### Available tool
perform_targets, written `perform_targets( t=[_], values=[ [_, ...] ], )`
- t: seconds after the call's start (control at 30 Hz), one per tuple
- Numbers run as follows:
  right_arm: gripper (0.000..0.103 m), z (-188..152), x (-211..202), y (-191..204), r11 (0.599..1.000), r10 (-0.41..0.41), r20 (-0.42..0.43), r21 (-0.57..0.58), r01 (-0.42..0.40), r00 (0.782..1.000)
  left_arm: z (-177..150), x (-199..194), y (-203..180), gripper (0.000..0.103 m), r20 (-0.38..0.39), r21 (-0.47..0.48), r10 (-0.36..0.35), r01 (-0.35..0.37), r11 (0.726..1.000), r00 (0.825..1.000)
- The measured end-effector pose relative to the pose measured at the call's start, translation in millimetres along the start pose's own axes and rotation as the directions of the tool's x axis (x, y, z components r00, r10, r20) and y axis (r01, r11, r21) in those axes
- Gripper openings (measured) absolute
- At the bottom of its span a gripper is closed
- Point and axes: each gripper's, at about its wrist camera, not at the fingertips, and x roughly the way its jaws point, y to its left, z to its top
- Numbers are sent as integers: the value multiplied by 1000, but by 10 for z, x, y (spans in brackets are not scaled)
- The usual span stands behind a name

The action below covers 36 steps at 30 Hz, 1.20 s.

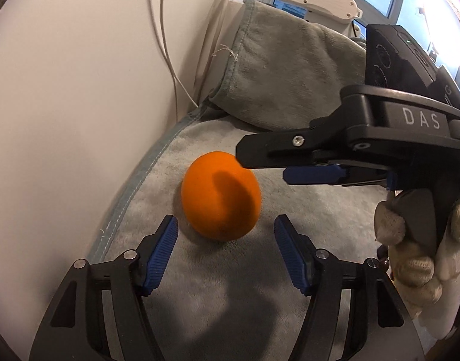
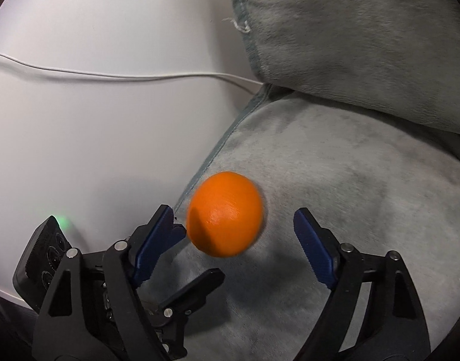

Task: Organize fruits
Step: 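Close the left tool around the second large orange and lift it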

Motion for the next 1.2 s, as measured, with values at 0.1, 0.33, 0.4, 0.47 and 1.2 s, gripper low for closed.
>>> perform_targets(
  t=[0.1,0.33,0.4,0.47,1.2],
  values=[
    [84,2,48,14,1000,13,-9,3,-13,1000,9,28,16,65,-3,-9,-3,3,1000,1000],
    [84,23,173,-1,999,39,-31,16,-38,999,24,126,59,62,-13,-31,-6,6,1000,1000],
    [83,28,189,-9,999,45,-34,23,-44,998,28,148,71,61,-17,-38,-10,9,999,1000],
    [82,42,218,-19,998,51,-37,33,-50,998,30,159,88,60,-18,-46,-16,15,999,1000],
    [68,-37,204,-205,988,97,-47,121,-91,994,-7,112,-1,54,-2,-34,-45,45,998,999]
  ],
)
